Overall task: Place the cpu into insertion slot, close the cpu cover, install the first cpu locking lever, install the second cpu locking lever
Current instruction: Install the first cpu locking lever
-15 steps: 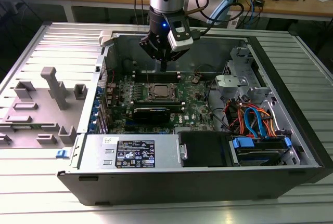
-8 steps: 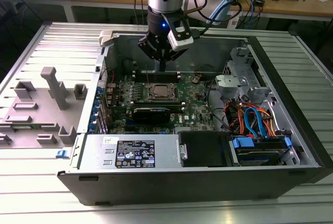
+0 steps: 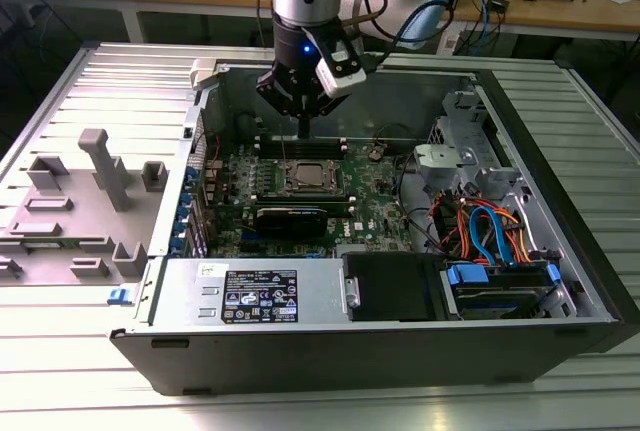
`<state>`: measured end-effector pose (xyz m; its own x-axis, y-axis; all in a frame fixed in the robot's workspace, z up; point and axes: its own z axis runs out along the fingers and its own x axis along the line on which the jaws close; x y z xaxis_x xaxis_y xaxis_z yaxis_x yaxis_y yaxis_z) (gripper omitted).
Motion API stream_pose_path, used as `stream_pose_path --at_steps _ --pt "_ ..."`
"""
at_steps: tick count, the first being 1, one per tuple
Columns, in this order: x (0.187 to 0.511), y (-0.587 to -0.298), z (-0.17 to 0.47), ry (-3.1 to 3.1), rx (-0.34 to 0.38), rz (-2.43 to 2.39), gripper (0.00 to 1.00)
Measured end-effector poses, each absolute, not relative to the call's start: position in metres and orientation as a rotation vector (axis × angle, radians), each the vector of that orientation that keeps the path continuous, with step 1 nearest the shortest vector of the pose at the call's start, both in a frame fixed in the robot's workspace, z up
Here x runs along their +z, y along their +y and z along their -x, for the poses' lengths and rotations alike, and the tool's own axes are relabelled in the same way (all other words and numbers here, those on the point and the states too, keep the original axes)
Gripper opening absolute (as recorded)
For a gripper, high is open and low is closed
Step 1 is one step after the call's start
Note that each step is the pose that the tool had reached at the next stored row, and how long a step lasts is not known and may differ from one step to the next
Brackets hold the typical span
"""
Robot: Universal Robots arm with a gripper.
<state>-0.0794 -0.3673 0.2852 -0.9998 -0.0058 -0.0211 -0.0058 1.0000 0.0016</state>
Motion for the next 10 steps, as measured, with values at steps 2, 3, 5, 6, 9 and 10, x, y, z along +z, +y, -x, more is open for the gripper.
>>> stream_pose_path --at_steps 2,3,5,6,9,10 --pt "0.2852 -0.3673 0.0815 3.120 0.003 0.009 0.11" --pt "0.2852 -0.3673 0.0820 3.120 0.003 0.009 0.11" --pt "0.2853 -0.3673 0.0821 3.121 0.003 0.009 0.11" --pt "0.2852 -0.3675 0.0823 3.121 0.003 0.009 0.11" --pt "0.2852 -0.3678 0.0823 3.121 0.003 0.009 0.11" --pt "0.2852 -0.3678 0.0823 3.121 0.003 0.009 0.11"
